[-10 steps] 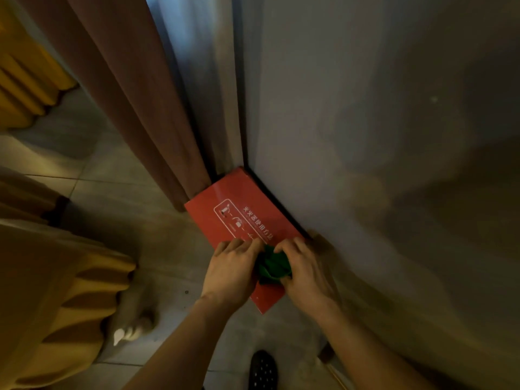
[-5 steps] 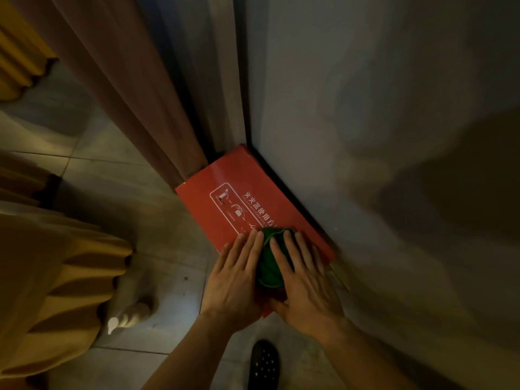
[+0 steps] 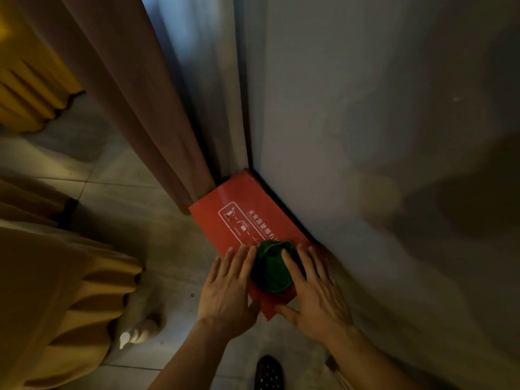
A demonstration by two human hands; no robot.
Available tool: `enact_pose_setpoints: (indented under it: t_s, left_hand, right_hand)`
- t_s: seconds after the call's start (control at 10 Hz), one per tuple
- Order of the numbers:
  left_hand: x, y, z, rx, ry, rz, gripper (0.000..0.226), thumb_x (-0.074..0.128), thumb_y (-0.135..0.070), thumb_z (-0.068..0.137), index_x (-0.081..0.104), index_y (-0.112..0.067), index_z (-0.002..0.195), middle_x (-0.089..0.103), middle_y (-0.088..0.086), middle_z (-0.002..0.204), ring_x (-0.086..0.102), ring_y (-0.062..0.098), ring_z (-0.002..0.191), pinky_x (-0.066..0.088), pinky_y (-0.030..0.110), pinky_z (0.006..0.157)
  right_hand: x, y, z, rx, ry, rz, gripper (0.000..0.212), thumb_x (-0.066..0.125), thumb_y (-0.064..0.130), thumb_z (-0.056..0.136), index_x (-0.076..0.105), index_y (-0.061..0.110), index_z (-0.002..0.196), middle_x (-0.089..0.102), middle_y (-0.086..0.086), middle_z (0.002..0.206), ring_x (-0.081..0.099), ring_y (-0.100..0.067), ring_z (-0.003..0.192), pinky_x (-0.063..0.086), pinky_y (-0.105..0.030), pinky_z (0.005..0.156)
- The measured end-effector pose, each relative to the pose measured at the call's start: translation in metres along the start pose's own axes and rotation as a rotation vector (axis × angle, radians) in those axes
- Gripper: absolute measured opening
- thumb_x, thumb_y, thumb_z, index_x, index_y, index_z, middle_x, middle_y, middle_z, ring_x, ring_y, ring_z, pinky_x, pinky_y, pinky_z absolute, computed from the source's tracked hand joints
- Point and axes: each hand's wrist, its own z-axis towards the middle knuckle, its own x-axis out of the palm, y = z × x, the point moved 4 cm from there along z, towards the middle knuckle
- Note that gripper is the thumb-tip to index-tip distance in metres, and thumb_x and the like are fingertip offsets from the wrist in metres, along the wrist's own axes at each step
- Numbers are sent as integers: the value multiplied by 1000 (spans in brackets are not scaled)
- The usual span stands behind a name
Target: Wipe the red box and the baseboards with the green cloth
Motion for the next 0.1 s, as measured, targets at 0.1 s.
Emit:
enact_pose_setpoints:
  t_s: [0.1]
  left_hand:
    - [-26, -3, -23, -21, -25, -25, 103, 49, -70, 87, -21, -38, 154, -5, -1, 170, -10, 22, 155, -4, 45, 126]
  right_hand:
    - [-24, 7, -24, 44, -32, 19, 111, 52, 78, 77, -18, 36, 153, -11, -3, 166, -14, -26, 151, 11, -53, 123]
